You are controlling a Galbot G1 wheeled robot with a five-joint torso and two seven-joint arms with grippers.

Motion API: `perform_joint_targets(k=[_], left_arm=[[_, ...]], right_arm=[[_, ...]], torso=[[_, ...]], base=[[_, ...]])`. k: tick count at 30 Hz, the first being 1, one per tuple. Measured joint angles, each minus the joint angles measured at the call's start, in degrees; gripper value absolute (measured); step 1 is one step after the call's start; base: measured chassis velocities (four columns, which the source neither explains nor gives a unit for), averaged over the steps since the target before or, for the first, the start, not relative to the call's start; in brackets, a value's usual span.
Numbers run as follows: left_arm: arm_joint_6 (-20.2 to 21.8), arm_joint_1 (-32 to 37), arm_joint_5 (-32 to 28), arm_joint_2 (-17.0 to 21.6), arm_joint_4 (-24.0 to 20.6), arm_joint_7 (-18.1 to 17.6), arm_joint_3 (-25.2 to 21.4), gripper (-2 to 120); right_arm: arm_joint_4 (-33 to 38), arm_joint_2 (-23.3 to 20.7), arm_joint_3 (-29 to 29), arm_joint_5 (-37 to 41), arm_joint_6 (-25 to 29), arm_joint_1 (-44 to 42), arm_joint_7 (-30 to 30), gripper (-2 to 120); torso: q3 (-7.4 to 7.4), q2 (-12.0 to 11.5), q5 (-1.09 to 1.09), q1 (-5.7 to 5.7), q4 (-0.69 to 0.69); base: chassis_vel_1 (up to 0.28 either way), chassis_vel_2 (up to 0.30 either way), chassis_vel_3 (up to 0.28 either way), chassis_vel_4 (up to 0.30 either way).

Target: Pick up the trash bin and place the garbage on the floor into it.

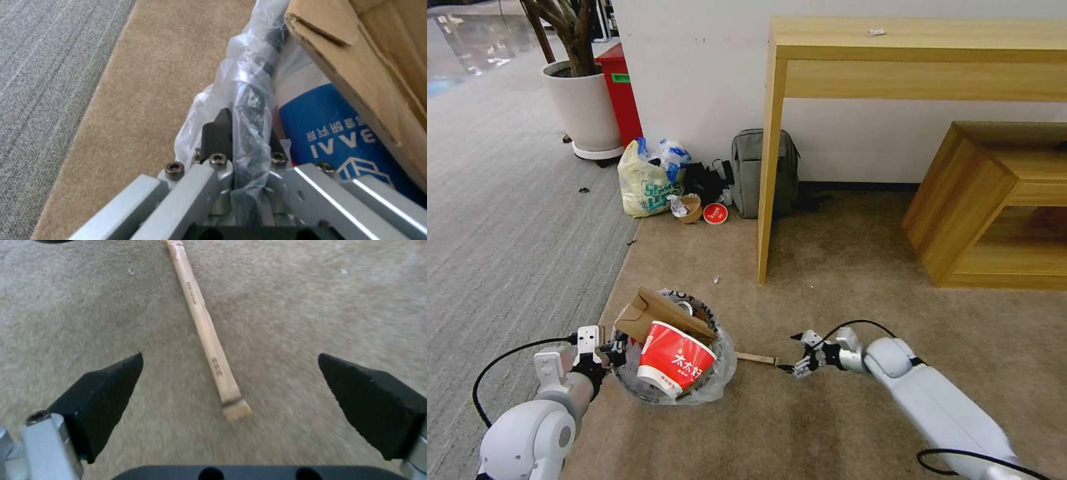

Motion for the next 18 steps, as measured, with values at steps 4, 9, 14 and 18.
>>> perform_joint_targets(k=[4, 9, 14, 18], left_arm=[[0.2, 0.1, -0.2, -0.4, -0.3, -0.3, 0.0, 0], [0.3, 0.1, -0.2, -0.7, -0.4, -0.4, 0.0, 0], [0.5, 0.1, -0.1, -1.0, -0.8, -0.6, 0.1, 0], [0.6, 0.0, -0.2, -0.9, -0.8, -0.9, -0.2, 0]], right_arm=[[-3.4, 3.3, -1.7, 0.0, -1.4, 2.4, 0.0, 100], [-4.7, 4.8, -4.0, 0.3, -4.2, 4.1, 0.0, 100], [-7.1, 6.8, -5.2, -0.4, -6.8, 5.5, 0.0, 99], [-7.7, 7.1, -5.5, -0.6, -8.9, 5.9, -0.2, 99]], torso=[[0.00, 0.0, 0.01, 0.00, 0.02], [0.00, 0.0, 0.00, 0.00, 0.01], [0.00, 0.0, 0.01, 0.00, 0.01], [0.00, 0.0, 0.01, 0.01, 0.00]], base=[[0.000, 0.000, 0.000, 0.000], [0.000, 0.000, 0.000, 0.000], [0.000, 0.000, 0.000, 0.000], [0.000, 0.000, 0.000, 0.000]])
